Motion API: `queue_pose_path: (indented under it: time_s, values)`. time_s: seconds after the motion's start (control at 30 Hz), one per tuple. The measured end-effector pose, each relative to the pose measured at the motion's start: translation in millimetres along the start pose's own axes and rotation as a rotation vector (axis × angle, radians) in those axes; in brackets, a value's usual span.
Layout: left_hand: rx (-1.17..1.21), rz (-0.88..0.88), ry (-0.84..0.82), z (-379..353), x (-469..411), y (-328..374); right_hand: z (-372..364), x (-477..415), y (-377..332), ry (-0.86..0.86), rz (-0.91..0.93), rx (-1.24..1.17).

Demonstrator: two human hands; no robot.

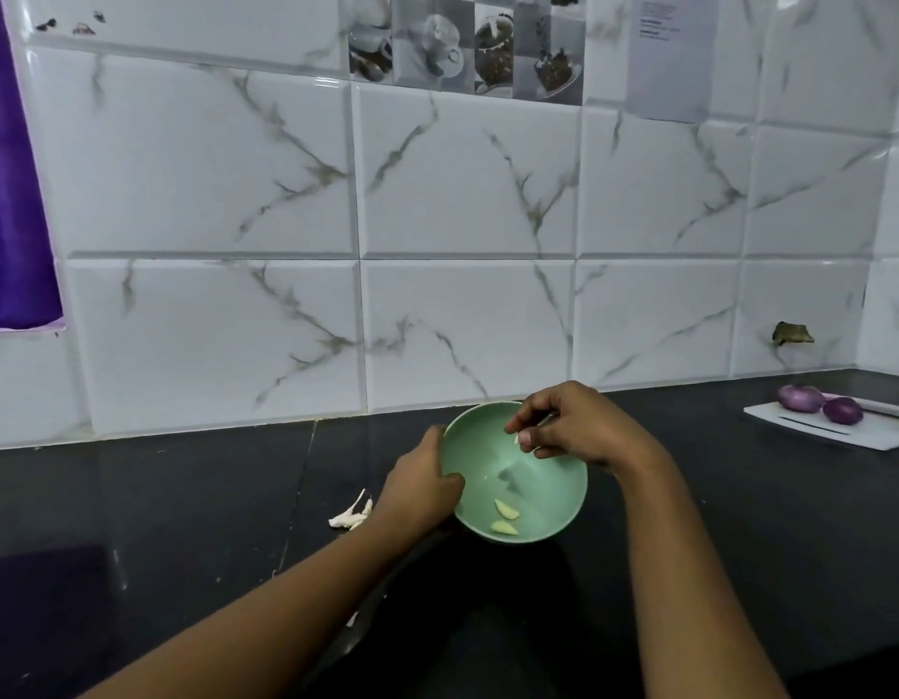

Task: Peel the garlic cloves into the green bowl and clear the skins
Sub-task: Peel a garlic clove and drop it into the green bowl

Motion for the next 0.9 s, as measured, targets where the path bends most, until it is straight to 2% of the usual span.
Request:
queue_pose_path:
  time_s: [0.17, 0.3, 0.47, 0.53, 0.6, 0.7, 0.8, 0.9]
  values:
    - [0.044, -0.017, 0.011, -0.9, 4.9, 1.8, -3.4, 1.2, -3.4, 0.008, -0.002, 0.075]
    - [0.24, 0.177, -0.136, -4.0, -4.3, 7.7, -5.7, 0.0, -16.6, 0.161, 0.073, 0.058]
    - [0.35, 0.335, -0.355, -5.0, -6.5, 17.1, -32.2, -3.0, -44.9, 0.371, 0.229, -0.057]
    - [0.349, 0.352, -0.356, 7.0, -8.4, 10.2, -51.6, -5.3, -53.4, 0.391, 0.28, -0.09]
    - [0.304, 0.285, -0.225, 33.1, -12.2, -0.9, -71.5, -6.8, -59.5, 0.336, 0.317, -0.091]
    - [0.212, 0.159, -0.028, 79.9, -7.8, -25.6, -110.1, -7.5, -59.9, 0.062, 0.306, -0.06]
    - [0.023, 0.119, 0.013, 109.2, 4.6, -61.3, -141.7, -6.1, -53.6, -0.148, 0.325, 0.201]
    - [-0.255, 0.034, 0.065, 115.1, 17.3, -85.2, -155.6, -8.6, -44.2, -0.196, 0.373, 0.433]
Point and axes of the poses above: each hand's wrist, its own x-axis away from the middle knuckle, its own z-axis out of the back of the hand, y = z × x, the point moved 3 cm from there along -x, towards the middle knuckle, and after that the axes turned 9 degrees about z, right-handed, at the moved point
